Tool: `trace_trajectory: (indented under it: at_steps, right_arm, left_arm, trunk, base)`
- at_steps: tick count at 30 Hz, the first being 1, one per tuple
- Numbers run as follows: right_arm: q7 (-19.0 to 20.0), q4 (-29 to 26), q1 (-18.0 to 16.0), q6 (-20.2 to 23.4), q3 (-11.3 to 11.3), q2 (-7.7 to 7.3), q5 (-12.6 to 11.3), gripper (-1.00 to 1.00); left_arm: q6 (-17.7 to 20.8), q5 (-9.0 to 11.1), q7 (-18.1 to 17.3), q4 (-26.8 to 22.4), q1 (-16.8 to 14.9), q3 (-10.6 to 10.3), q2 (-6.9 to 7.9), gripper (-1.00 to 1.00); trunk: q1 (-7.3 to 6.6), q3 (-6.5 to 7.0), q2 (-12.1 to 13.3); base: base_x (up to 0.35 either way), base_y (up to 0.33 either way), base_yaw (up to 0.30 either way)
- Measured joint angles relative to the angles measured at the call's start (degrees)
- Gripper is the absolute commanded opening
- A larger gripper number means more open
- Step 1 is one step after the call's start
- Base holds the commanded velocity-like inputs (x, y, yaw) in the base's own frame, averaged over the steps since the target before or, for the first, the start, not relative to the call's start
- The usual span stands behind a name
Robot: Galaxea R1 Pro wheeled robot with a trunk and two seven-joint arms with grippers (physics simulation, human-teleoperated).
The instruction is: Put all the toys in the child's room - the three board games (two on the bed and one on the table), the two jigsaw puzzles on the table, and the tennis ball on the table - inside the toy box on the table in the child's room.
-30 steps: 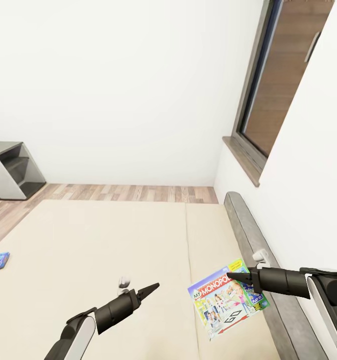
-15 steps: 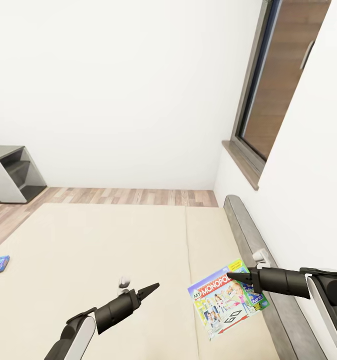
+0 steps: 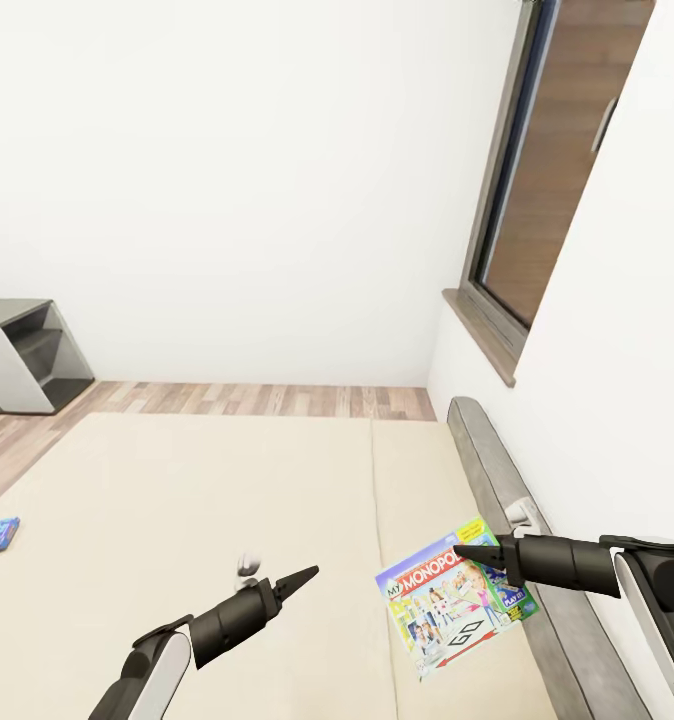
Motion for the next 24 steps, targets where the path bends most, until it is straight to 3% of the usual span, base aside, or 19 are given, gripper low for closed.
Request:
trace_trajectory:
  at_steps: [24]
  right_arm:
    - [-0.02,-0.01,0.0,0.0,0.0,0.0,0.0,-1.0]
  left_arm:
    - [0.0,-0.03,0.0,0.0,0.0,0.02,0.0,1.0]
  trunk:
    - [0.0,2.26,0.0]
  base:
    - [0.0,0.0,0.0]
